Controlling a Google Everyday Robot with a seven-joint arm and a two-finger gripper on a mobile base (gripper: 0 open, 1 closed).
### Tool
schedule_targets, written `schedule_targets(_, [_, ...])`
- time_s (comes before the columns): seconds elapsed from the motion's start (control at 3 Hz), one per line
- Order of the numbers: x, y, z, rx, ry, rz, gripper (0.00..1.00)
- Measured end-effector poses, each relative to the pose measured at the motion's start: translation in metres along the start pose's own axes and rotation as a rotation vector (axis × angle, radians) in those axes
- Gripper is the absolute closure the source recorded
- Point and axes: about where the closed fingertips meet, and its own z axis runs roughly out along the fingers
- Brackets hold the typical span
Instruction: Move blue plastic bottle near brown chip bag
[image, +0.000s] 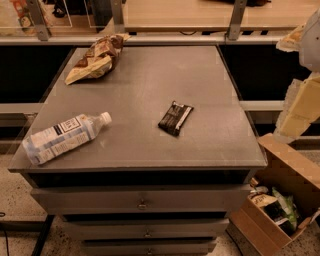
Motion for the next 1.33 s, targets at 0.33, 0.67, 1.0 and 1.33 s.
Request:
schedule_targets(0.33, [0.0,0.0,0.0,0.0,0.0,0.0,0.0])
schedule_targets(0.67, [-0.024,-0.009,0.021,-0.024,-0.085,-0.018,0.0])
schedule_targets(1.0, [-0.067,-0.026,0.058,-0.057,-0.195,-0.041,0.0])
schedule_targets(1.33, [-0.121,-0.034,0.095,-0.104,-0.306,-0.089,0.0])
